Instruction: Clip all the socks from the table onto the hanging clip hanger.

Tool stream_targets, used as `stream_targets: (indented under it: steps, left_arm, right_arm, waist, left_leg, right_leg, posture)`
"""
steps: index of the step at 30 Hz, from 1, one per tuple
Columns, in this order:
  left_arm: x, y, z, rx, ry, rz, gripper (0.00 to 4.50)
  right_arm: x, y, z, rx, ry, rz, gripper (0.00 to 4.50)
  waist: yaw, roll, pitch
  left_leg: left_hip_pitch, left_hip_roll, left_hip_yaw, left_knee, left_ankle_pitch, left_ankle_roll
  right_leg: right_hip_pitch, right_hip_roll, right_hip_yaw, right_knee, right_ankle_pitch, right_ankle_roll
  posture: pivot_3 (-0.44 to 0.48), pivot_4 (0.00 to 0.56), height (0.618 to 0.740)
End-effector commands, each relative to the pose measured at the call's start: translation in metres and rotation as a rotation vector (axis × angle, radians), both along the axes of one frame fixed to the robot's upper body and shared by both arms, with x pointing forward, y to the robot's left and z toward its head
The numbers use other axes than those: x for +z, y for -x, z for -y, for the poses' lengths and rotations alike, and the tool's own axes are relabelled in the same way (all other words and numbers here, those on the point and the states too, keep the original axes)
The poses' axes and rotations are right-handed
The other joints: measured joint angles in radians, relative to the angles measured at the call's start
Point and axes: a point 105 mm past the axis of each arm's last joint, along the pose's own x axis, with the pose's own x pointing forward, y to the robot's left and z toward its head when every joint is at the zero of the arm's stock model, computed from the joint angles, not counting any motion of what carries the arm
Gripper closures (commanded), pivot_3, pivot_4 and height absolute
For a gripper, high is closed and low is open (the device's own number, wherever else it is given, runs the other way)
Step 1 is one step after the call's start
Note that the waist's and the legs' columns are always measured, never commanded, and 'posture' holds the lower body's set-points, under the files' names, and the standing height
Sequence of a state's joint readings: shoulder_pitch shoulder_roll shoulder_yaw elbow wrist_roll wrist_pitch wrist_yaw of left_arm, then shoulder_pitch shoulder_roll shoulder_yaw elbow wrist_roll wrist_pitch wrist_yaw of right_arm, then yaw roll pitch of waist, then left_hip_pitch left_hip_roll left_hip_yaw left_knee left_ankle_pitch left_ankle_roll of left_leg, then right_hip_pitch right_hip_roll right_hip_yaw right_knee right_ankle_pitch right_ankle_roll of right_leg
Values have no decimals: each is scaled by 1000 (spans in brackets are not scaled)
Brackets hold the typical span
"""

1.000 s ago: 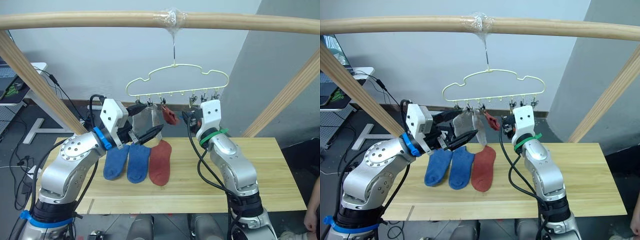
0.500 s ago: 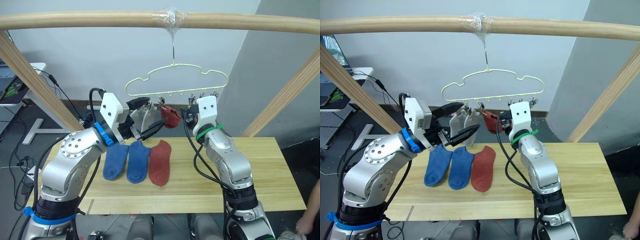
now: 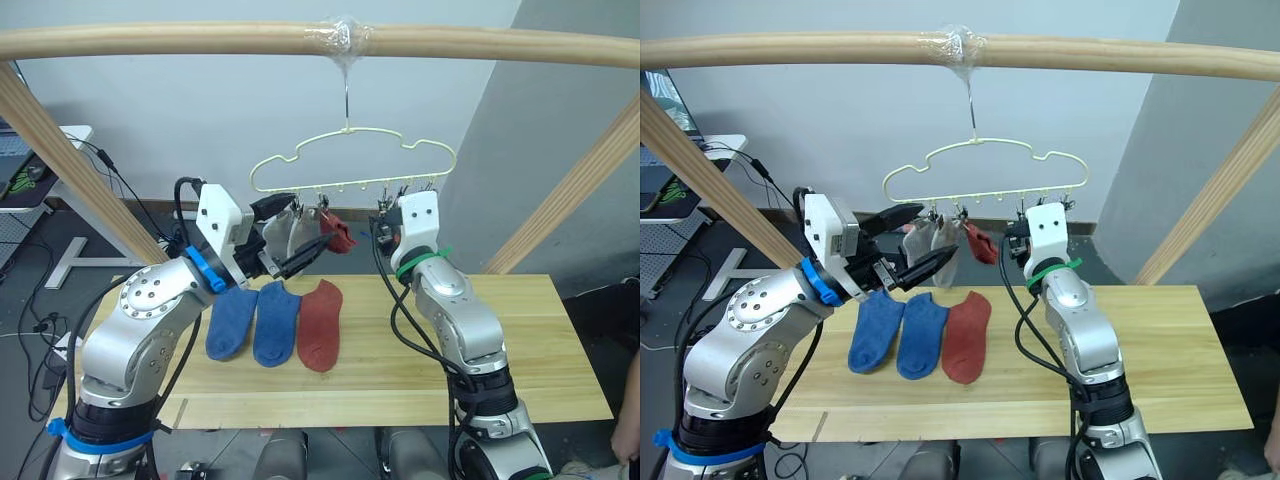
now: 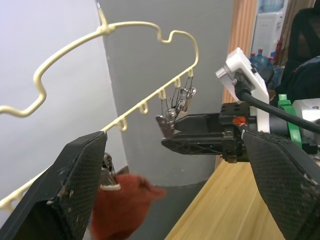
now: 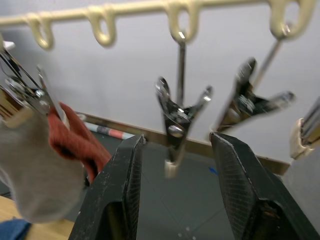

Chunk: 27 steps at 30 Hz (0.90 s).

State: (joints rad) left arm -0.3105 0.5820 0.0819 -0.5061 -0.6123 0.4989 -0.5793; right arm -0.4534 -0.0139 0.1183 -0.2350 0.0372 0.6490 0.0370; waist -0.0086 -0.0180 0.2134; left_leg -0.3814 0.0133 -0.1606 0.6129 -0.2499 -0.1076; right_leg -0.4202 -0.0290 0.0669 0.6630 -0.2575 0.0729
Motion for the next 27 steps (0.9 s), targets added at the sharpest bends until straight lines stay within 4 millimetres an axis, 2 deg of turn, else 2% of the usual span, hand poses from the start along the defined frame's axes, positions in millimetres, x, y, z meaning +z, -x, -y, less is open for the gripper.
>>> stream_targets:
  steps: [1,8,15,20,27]
  left_arm:
    - [10,7,2,-7,15,42,0]
    - [13,7,4,-11,19,48,0]
    - [14,10,5,-13,22,49,0]
    - [16,10,6,-10,27,53,0]
    - [16,11,6,-11,31,57,0]
  right_arm:
    - [18,3,3,-13,-16,67,2310]
    - [27,0,-12,16,-38,84,2310]
    - [34,-5,-18,16,-53,101,2310]
    - [44,-2,-33,68,-82,119,2310]
    - [46,-4,-33,68,-93,126,2310]
  waist:
    - [0,0,0]
    - [-1,0,0]
    - [-1,0,0]
    - [-1,0,0]
    - [0,0,0]
  left_leg:
    - [0,0,0,0,0,0]
    - [0,0,0,0,0,0]
    - [0,0,0,0,0,0]
    - [0,0,0,0,0,0]
    - [0,0,0,0,0,0]
  right_leg:
    - [0,0,0,0,0,0]
    - [0,0,0,0,0,0]
    - [0,0,0,0,0,0]
    - [0,0,0,0,0,0]
    - [0,0,0,0,0,0]
  posture:
    - [116,190,740]
    - [113,193,740]
    - [113,193,740]
    - [122,194,740]
    - [123,195,740]
